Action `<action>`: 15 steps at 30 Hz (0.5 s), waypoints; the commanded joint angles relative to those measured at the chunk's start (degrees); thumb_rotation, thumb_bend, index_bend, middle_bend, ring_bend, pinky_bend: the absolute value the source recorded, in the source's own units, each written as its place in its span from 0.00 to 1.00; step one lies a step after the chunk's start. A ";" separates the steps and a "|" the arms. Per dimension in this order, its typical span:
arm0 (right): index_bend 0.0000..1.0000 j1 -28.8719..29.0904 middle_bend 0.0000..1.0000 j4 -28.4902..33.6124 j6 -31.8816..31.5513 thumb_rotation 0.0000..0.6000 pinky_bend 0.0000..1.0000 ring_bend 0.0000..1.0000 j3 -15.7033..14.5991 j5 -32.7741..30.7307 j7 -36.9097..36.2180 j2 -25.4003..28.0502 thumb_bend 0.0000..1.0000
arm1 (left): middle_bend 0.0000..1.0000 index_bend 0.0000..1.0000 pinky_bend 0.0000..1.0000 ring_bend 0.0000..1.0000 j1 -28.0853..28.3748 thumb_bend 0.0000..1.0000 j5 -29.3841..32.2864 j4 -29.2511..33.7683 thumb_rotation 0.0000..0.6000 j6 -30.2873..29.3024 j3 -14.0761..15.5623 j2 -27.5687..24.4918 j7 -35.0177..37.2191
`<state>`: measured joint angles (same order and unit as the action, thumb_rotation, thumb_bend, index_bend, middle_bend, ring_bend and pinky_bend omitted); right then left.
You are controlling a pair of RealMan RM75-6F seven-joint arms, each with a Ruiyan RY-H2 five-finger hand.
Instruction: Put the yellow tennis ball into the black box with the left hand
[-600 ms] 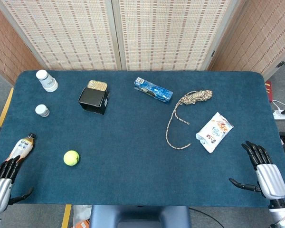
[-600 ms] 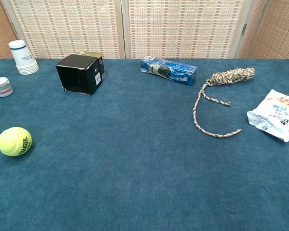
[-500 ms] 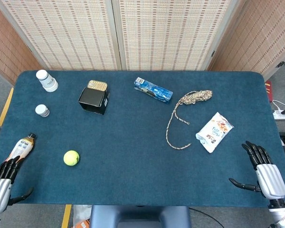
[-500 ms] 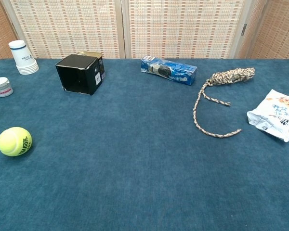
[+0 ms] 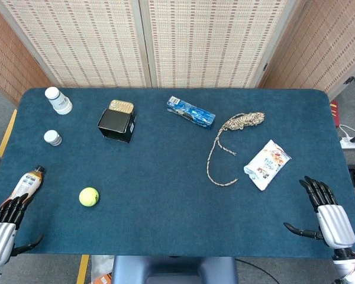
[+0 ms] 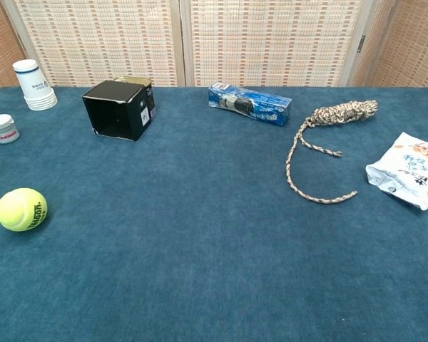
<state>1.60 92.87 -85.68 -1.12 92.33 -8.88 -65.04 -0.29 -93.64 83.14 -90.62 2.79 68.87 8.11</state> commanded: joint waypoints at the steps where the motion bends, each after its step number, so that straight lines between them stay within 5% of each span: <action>1: 0.00 0.24 0.00 0.22 0.34 0.91 0.00 0.00 0.13 -0.19 0.22 -0.01 0.00 | 0.17 0.20 0.37 0.16 0.02 0.21 -1.97 -2.76 0.65 -3.97 -1.33 2.29 2.64; 3: 0.00 0.28 0.00 0.19 0.42 0.91 0.00 0.00 0.05 -0.13 0.23 -0.02 0.00 | 0.60 0.60 0.77 0.56 -0.17 0.21 -3.16 -5.11 0.60 -7.51 -2.46 4.54 5.35; 5: 0.00 0.34 0.00 0.12 0.52 0.91 0.00 0.00 0.00 -0.11 0.13 0.02 0.00 | 0.96 0.95 0.99 0.92 -0.11 0.22 -4.76 -8.70 0.54 -10.93 -3.36 7.27 7.52; 7: 0.00 0.32 0.00 0.03 0.35 0.91 0.00 0.00 0.08 -0.16 -0.06 0.02 0.00 | 1.00 1.00 1.00 1.00 0.09 0.23 -5.20 -10.60 0.57 -11.84 -3.44 8.68 9.63; 11: 0.00 0.32 0.00 -0.22 0.30 0.91 0.00 0.00 0.02 -0.11 -0.34 -0.09 0.00 | 1.00 1.00 1.00 1.00 -0.04 0.25 -5.37 -11.57 0.69 -11.74 -2.73 7.98 9.98; 15: 0.00 0.35 0.00 -0.22 0.26 0.91 0.00 0.00 0.02 -0.07 -0.31 -0.12 0.00 | 1.00 1.00 1.00 1.00 0.06 0.33 -5.94 -9.89 0.98 -10.00 -1.22 6.06 8.04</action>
<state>1.95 92.65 -85.43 -1.10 92.25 -9.19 -65.15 -0.24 -99.18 72.60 -101.32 0.92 75.65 16.97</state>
